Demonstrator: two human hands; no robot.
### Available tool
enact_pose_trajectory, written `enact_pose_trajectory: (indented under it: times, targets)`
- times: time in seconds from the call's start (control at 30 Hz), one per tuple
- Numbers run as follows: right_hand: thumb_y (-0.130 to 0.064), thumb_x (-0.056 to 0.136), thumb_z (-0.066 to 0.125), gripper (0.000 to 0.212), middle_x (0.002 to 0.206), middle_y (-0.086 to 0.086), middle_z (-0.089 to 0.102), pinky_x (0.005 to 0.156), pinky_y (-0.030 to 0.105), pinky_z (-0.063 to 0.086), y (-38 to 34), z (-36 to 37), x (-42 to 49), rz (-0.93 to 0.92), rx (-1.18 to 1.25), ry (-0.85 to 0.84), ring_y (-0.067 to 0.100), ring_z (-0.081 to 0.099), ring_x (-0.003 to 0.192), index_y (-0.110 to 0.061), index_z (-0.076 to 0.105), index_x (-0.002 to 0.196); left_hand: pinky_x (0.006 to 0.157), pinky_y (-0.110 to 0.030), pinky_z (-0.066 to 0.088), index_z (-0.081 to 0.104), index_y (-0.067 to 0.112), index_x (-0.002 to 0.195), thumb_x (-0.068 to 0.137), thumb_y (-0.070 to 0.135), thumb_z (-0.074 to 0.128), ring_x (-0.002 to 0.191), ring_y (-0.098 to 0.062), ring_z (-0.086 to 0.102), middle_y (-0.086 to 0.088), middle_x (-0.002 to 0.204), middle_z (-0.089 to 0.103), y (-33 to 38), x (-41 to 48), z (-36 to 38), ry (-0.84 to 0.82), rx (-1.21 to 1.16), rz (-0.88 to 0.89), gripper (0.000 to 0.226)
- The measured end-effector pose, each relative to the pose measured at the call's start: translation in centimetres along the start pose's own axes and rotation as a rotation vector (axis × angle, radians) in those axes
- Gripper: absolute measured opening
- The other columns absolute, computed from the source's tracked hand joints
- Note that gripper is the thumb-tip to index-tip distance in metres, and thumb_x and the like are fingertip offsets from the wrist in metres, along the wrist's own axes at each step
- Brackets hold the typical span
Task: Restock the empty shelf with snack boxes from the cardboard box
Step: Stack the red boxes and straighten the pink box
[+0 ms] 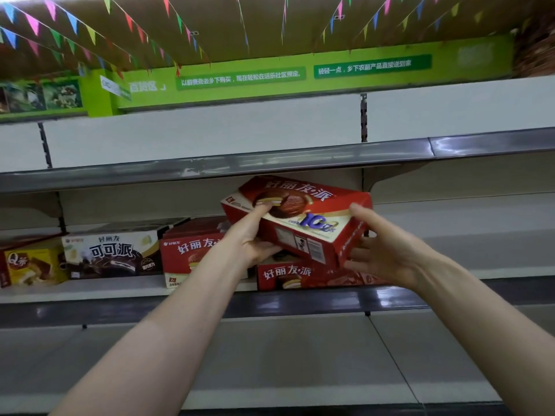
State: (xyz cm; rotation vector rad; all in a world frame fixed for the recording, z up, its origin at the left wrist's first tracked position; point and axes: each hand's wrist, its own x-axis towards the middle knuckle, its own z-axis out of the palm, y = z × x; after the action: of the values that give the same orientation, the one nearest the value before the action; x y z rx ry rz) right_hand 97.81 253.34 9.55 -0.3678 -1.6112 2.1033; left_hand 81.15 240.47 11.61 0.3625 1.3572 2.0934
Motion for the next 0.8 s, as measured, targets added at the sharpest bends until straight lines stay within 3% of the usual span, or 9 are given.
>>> enact_pose_trajectory:
  times: [0.1, 0.2, 0.3, 0.4, 0.47, 0.57, 0.67, 0.8]
  targets:
    - [-0.031, 0.088, 0.062, 0.024, 0.083, 0.010, 0.069, 0.065, 0.034, 0.052, -1.5, -0.5, 0.7, -0.050, -0.056, 0.112, 0.021, 0.065, 0.075, -0.011, 0.057, 0.102, 0.085, -0.050, 0.053, 0.049, 0.016, 0.125, 0.082, 0.037, 0.074, 0.102, -0.034, 0.063, -0.019, 0.117, 0.061, 0.0, 0.8, -1.0, 0.043, 0.058, 0.053, 0.055]
    - [-0.027, 0.092, 0.057, 0.016, 0.079, 0.010, 0.065, 0.064, 0.033, 0.049, -3.6, -1.8, 1.8, -0.112, -0.123, 0.222, 0.021, 0.061, 0.070, -0.010, 0.058, 0.093, 0.064, -0.045, 0.055, 0.051, 0.016, 0.122, 0.082, 0.037, 0.075, 0.091, -0.033, 0.065, -0.018, 0.112, 0.062, 1.3, 1.9, -2.3, 0.151, 0.029, 0.106, 0.051]
    - [-0.021, 0.095, 0.053, 0.013, 0.078, 0.009, 0.064, 0.060, 0.033, 0.048, -4.4, -3.1, 3.2, -0.141, -0.186, 0.274, 0.021, 0.061, 0.068, -0.010, 0.058, 0.094, 0.073, -0.049, 0.053, 0.058, 0.012, 0.112, 0.084, 0.026, 0.075, 0.093, -0.030, 0.064, -0.016, 0.106, 0.066, 2.0, 2.1, -2.6, 0.130, 0.176, 0.092, 0.035]
    - [-0.012, 0.095, 0.051, 0.011, 0.078, 0.010, 0.063, 0.056, 0.033, 0.049, -4.5, -4.2, 4.6, -0.171, -0.227, 0.330, 0.021, 0.061, 0.066, -0.007, 0.058, 0.102, 0.081, -0.049, 0.053, 0.062, 0.009, 0.096, 0.086, 0.020, 0.072, 0.080, -0.025, 0.064, -0.012, 0.088, 0.067, 2.2, 2.5, -2.0, 0.106, 0.377, 0.154, 0.018]
    - [-0.007, 0.096, 0.050, 0.011, 0.083, 0.011, 0.065, 0.065, 0.037, 0.052, -4.6, -4.6, 5.4, -0.192, -0.236, 0.317, 0.023, 0.062, 0.074, -0.009, 0.059, 0.102, 0.083, -0.047, 0.053, 0.060, 0.010, 0.086, 0.089, 0.015, 0.068, 0.074, -0.023, 0.063, -0.011, 0.081, 0.066, 2.0, 3.1, -1.4, 0.108, 0.405, 0.187, 0.009]
    - [0.003, 0.094, 0.048, 0.017, 0.083, 0.011, 0.063, 0.068, 0.034, 0.050, -4.4, -4.7, 6.5, -0.221, -0.237, 0.272, 0.022, 0.060, 0.073, -0.011, 0.058, 0.094, 0.078, -0.040, 0.054, 0.061, 0.008, 0.092, 0.089, 0.008, 0.062, 0.071, -0.024, 0.065, -0.014, 0.084, 0.067, 1.4, 4.7, -0.9, 0.082, 0.380, 0.211, 0.003]
    - [0.012, 0.090, 0.047, 0.029, 0.086, 0.006, 0.063, 0.077, 0.034, 0.049, -4.0, -4.9, 7.7, -0.281, -0.223, 0.283, 0.018, 0.059, 0.074, -0.014, 0.058, 0.097, 0.077, -0.040, 0.056, 0.057, 0.006, 0.121, 0.087, 0.002, 0.061, 0.080, -0.030, 0.068, -0.017, 0.097, 0.070, 0.8, 7.1, -0.6, 0.057, 0.401, 0.296, 0.035]
    - [0.019, 0.083, 0.049, 0.050, 0.099, 0.007, 0.064, 0.070, 0.032, 0.051, -2.8, -5.6, 9.0, -0.341, -0.265, 0.299, 0.021, 0.062, 0.082, -0.015, 0.050, 0.120, 0.079, -0.044, 0.058, 0.047, 0.020, 0.131, 0.085, -0.006, 0.056, 0.089, -0.031, 0.068, -0.013, 0.109, 0.067, 0.5, 7.4, 0.4, 0.111, 0.554, 0.386, 0.054]
